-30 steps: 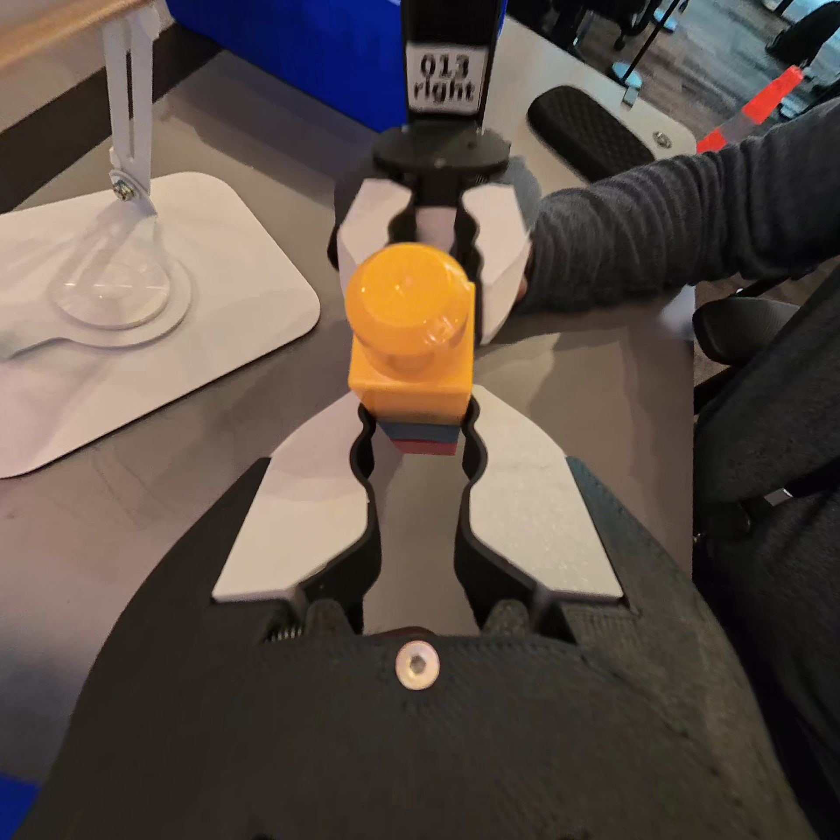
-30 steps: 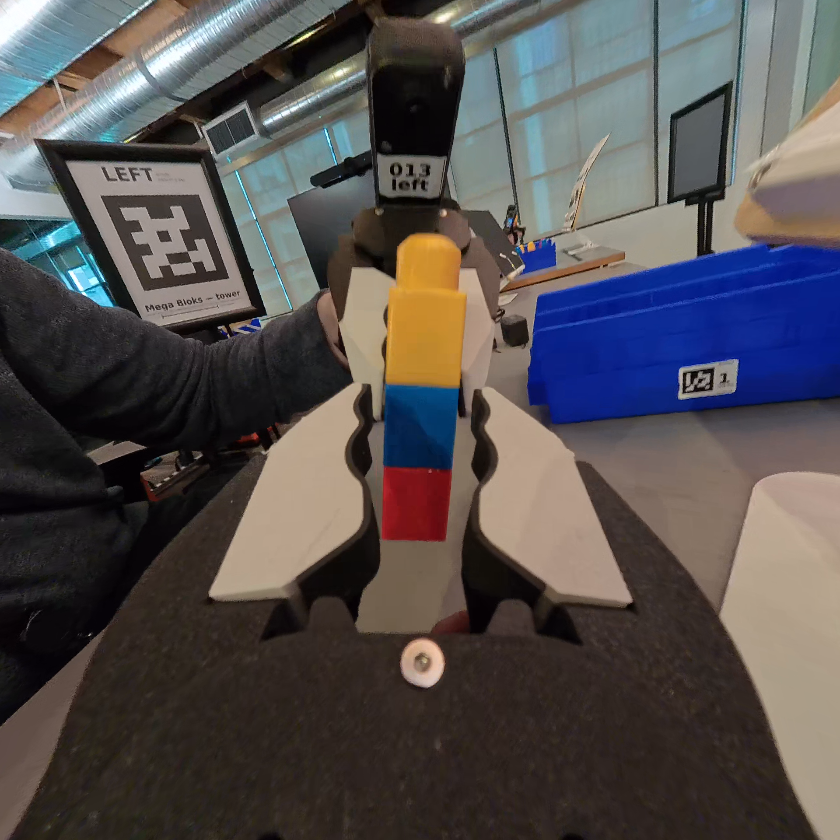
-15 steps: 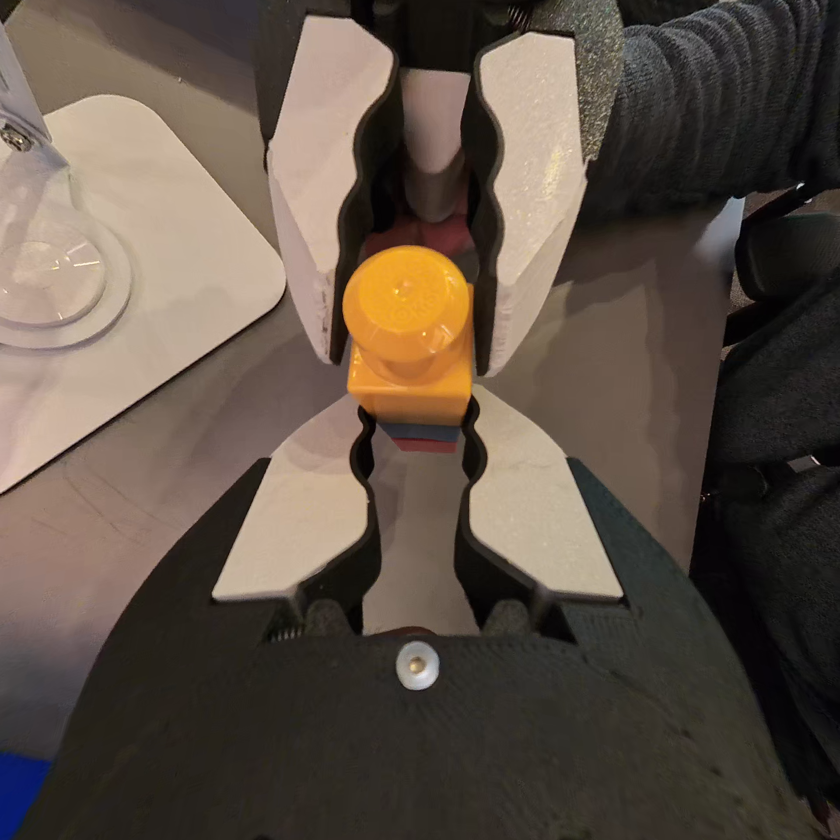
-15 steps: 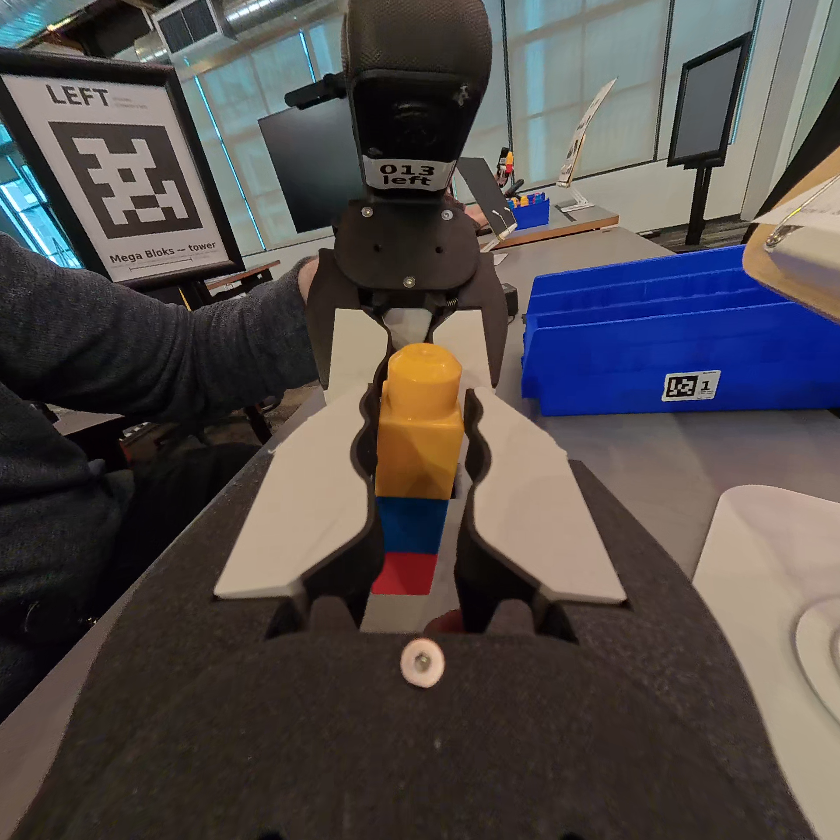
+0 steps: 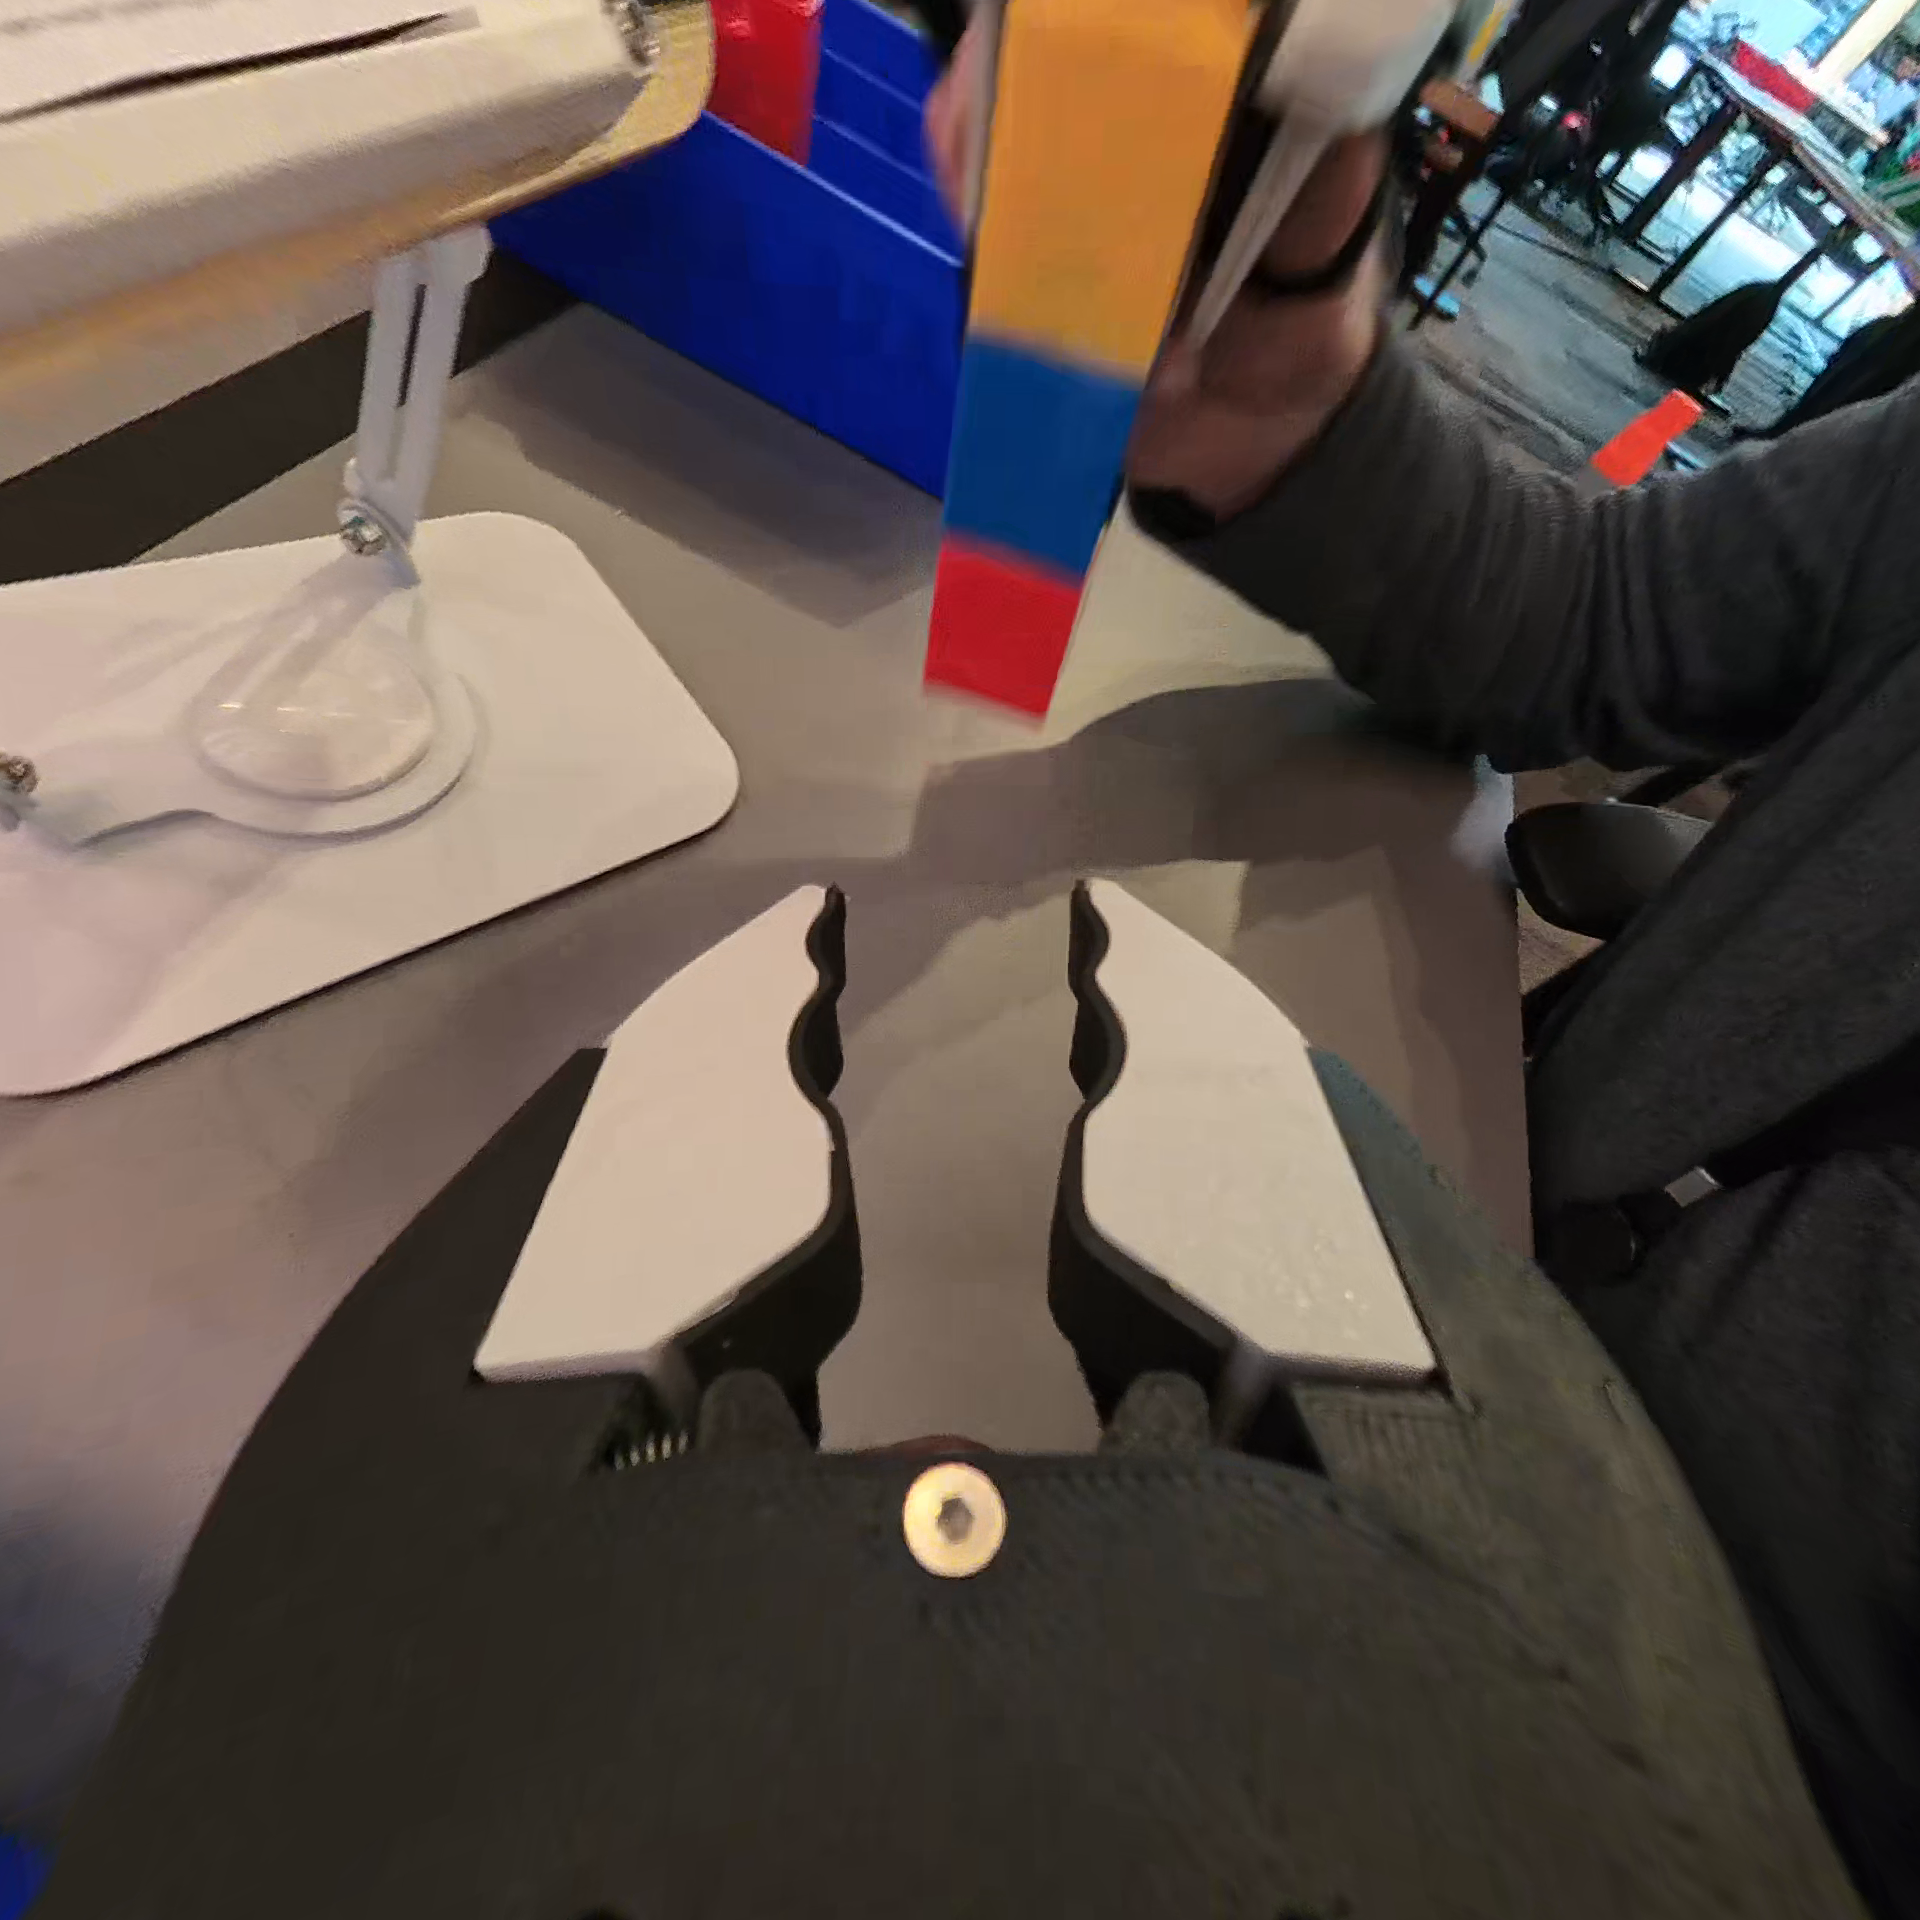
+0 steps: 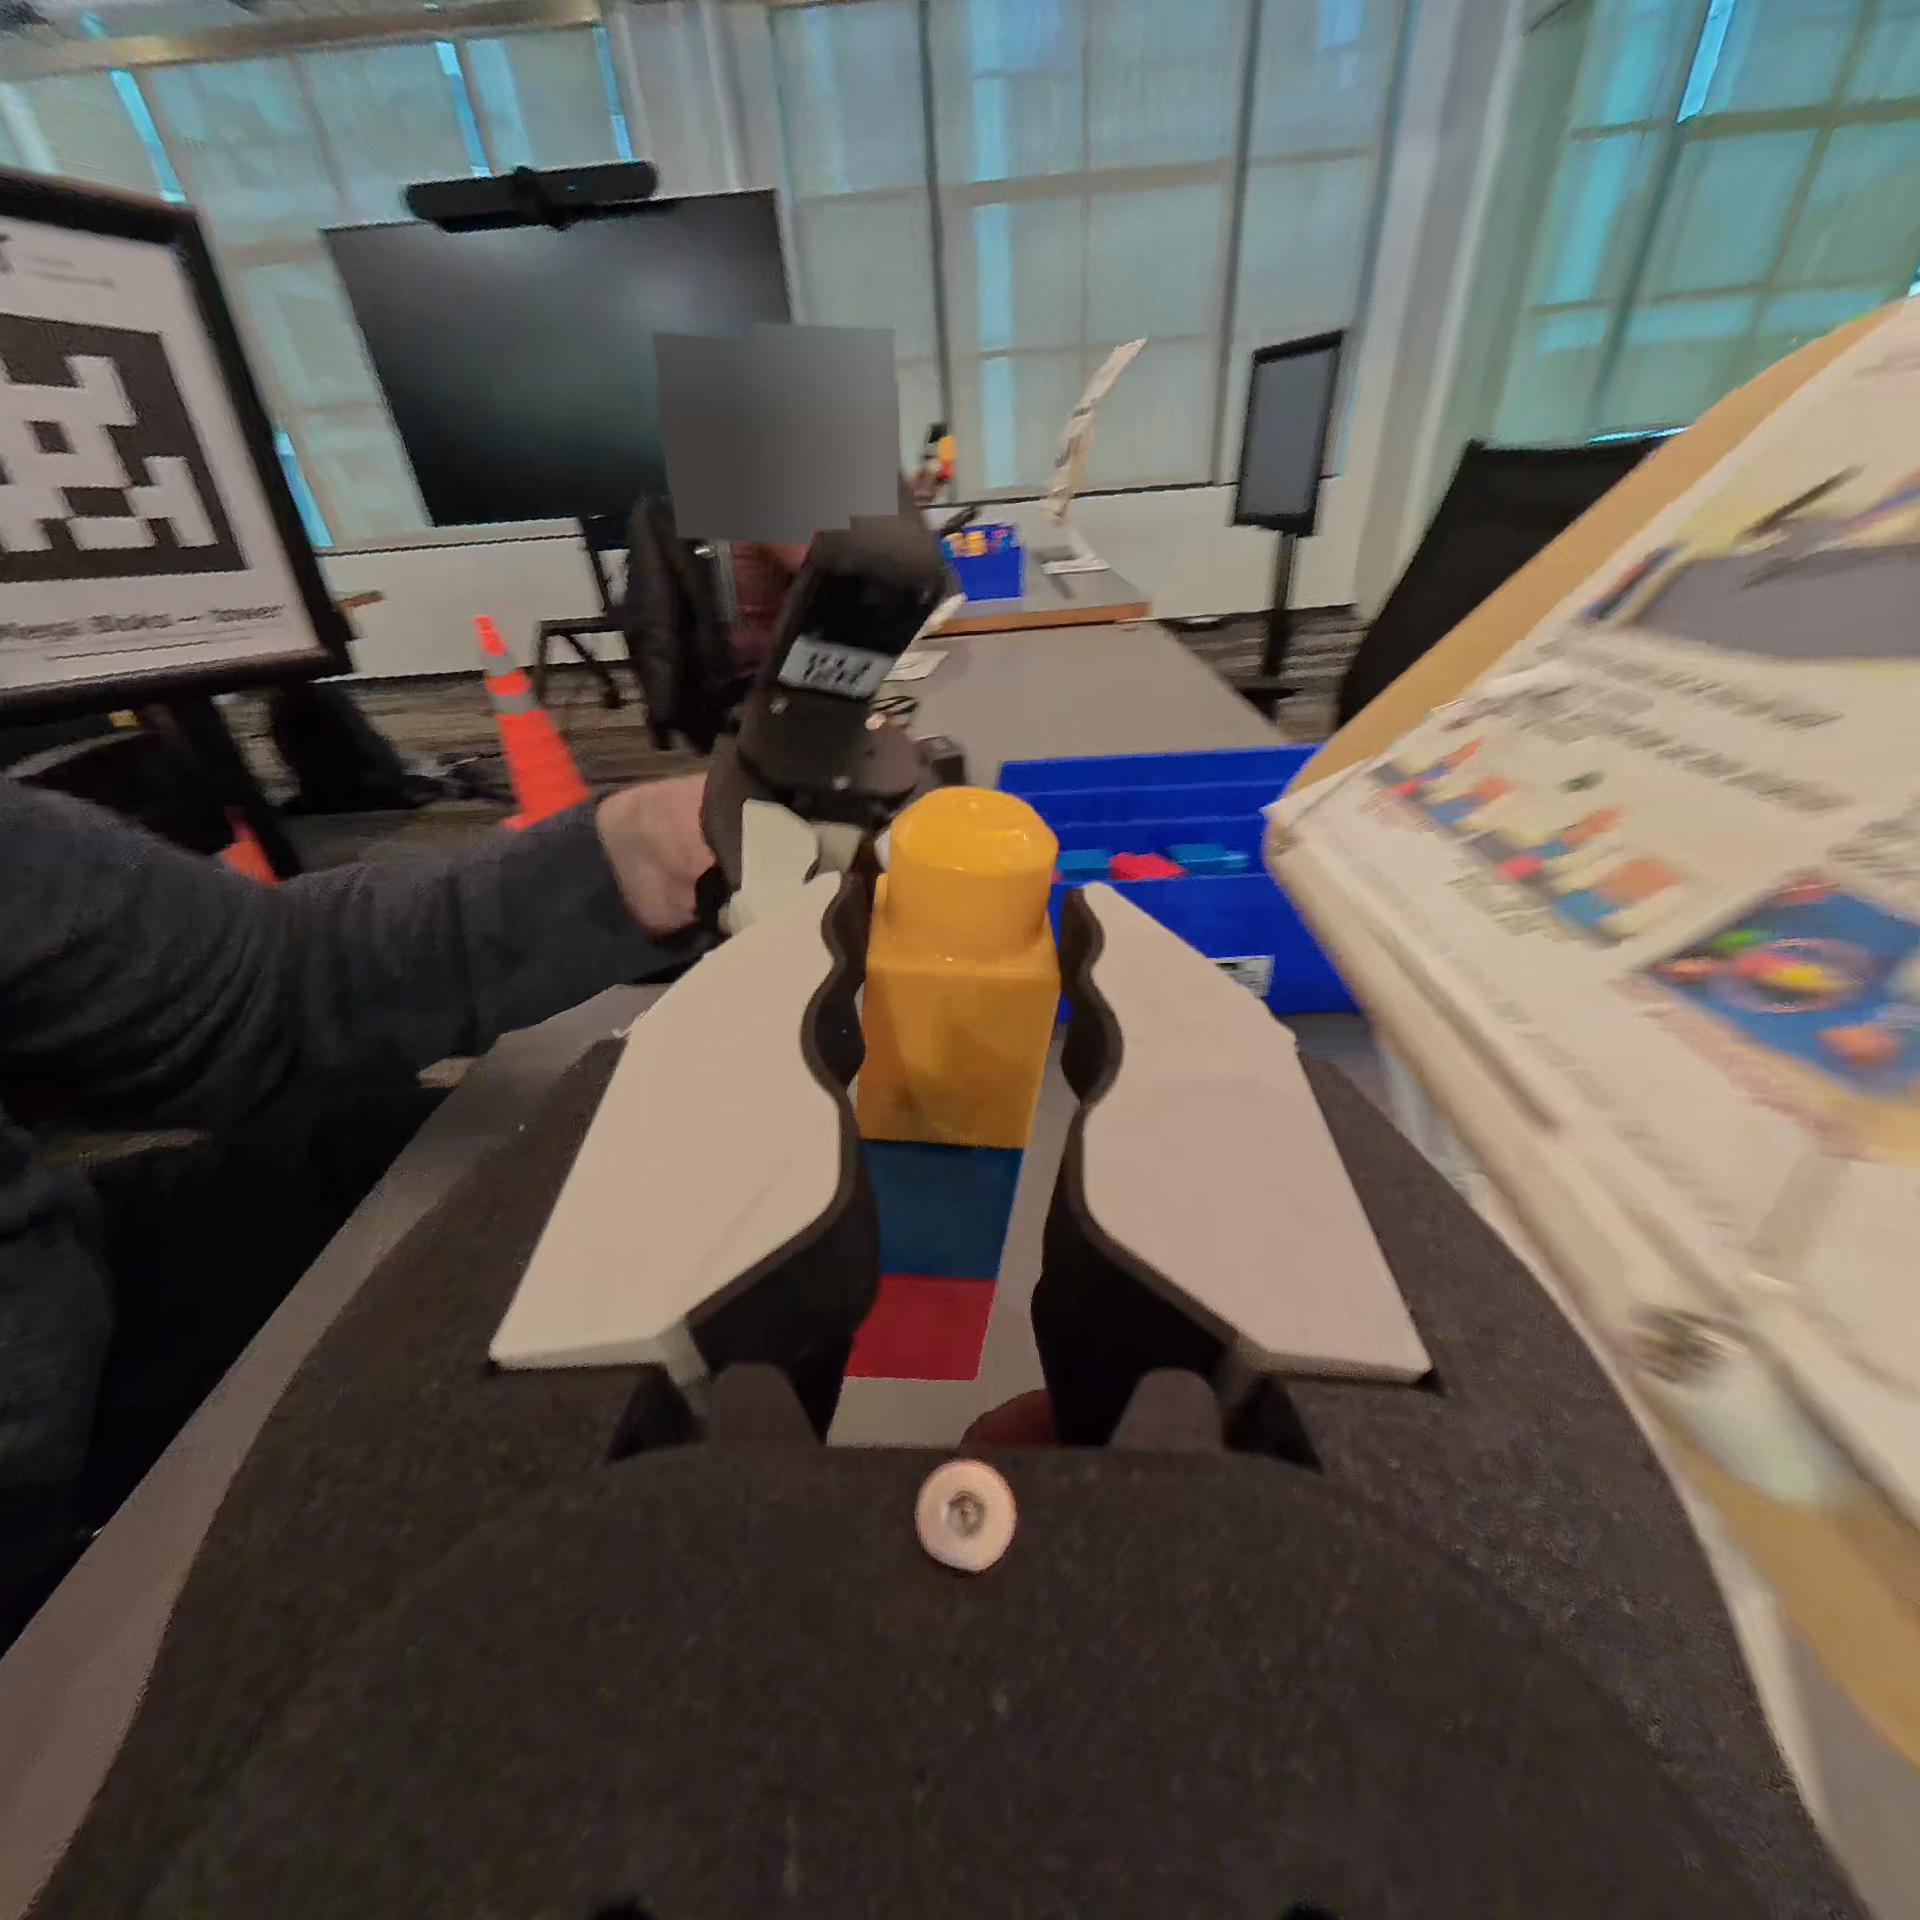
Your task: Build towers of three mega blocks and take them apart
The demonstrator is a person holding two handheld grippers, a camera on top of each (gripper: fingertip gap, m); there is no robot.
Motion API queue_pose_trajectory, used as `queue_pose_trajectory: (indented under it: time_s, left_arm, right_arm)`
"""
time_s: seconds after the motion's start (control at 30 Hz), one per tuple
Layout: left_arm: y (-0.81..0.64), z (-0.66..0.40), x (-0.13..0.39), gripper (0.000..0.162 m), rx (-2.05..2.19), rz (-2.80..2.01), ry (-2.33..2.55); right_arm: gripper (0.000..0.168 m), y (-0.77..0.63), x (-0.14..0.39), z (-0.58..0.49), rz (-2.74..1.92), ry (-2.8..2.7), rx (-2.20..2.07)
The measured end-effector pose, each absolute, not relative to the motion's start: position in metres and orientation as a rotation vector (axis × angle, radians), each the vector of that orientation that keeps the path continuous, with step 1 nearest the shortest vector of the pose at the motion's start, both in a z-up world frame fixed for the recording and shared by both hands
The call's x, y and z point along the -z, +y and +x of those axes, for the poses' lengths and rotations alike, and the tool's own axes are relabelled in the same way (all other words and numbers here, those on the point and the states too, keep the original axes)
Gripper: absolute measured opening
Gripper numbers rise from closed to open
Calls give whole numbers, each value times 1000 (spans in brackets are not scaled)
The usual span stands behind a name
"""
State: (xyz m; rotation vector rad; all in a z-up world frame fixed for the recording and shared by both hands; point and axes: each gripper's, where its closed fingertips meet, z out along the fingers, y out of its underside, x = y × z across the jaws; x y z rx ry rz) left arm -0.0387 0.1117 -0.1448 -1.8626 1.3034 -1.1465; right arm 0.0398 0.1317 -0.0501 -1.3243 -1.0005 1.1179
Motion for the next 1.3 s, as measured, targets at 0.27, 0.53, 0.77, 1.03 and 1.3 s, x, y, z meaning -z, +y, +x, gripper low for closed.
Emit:
queue_pose_trajectory:
  time_s: [0.27, 0.53, 0.77, 1.03, 1.3]
  left_arm:
    - [116, -38, 164, 36, 1195, -1858, 1211]
    - [120, -25, 170, 35, 1234, -1833, 1167]
    - [120, -17, 178, 34, 1249, -1828, 1169]
    - [125, -16, 189, 34, 1268, -1851, 1149]
    - [127, -18, 192, 34, 1268, -1857, 1137]
  right_arm:
    - [35, 164, -9, 194, -1412, -672, -759]
    - [35, 208, 59, 305, -1674, -444, -465]
    - [35, 228, 120, 333, -1760, -351, -415]
    - [35, 246, 161, 343, -1849, -345, -323]
    - [36, 242, 171, 342, -1896, -391, -273]
